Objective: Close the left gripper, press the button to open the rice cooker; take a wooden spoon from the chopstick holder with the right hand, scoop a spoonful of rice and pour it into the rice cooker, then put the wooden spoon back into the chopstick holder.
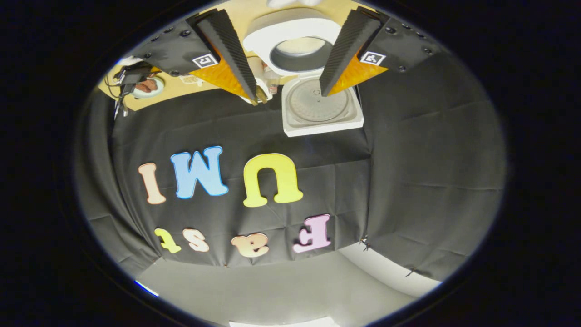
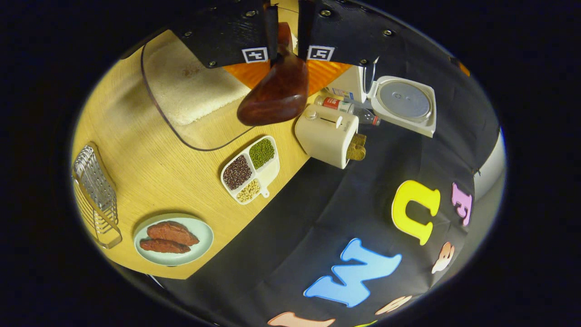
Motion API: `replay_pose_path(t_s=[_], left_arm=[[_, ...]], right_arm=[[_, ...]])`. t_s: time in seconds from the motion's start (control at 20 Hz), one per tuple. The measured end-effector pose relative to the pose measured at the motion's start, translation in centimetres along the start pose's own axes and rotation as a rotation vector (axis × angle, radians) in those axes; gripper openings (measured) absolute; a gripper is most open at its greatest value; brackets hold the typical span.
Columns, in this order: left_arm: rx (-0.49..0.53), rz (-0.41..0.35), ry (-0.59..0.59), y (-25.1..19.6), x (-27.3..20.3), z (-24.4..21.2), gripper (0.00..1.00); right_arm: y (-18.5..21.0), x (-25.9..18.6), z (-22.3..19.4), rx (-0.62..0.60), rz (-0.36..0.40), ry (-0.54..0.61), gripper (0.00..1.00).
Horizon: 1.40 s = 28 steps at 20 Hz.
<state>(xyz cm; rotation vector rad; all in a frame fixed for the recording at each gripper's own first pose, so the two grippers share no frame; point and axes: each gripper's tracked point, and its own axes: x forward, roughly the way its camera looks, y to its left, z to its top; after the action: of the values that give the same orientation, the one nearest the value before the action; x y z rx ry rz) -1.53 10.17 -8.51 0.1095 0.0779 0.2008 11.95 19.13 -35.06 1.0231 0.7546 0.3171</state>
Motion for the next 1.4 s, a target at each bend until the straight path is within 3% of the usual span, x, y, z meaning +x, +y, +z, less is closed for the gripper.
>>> replay_pose_path(t_s=[0.2,0.3,0.8,1.05,1.4], left_arm=[[0.002,-0.007,0.009,-0.3,-0.2,0.3,0.96],[0.01,-0.009,0.01,-0.5,0.0,0.4,0.99],[0.01,-0.014,0.003,-0.6,-0.1,1.0,0.98],[0.0,-0.012,0.012,0.4,-0.6,0.2,0.97],[-0.01,0.002,0.018,2.9,-1.5,-1.4,0.96]], right_arm=[[-0.7,-0.8,1.1,0.125,0.049,-0.027,0.17],[-1.2,-1.0,1.2,0.15,0.056,-0.028,0.17],[-0.7,-2.0,2.2,0.231,0.083,-0.04,0.17],[2.0,-2.7,3.2,0.27,0.091,-0.052,0.17],[10.8,-2.2,3.5,0.247,0.152,-0.035,0.17]])
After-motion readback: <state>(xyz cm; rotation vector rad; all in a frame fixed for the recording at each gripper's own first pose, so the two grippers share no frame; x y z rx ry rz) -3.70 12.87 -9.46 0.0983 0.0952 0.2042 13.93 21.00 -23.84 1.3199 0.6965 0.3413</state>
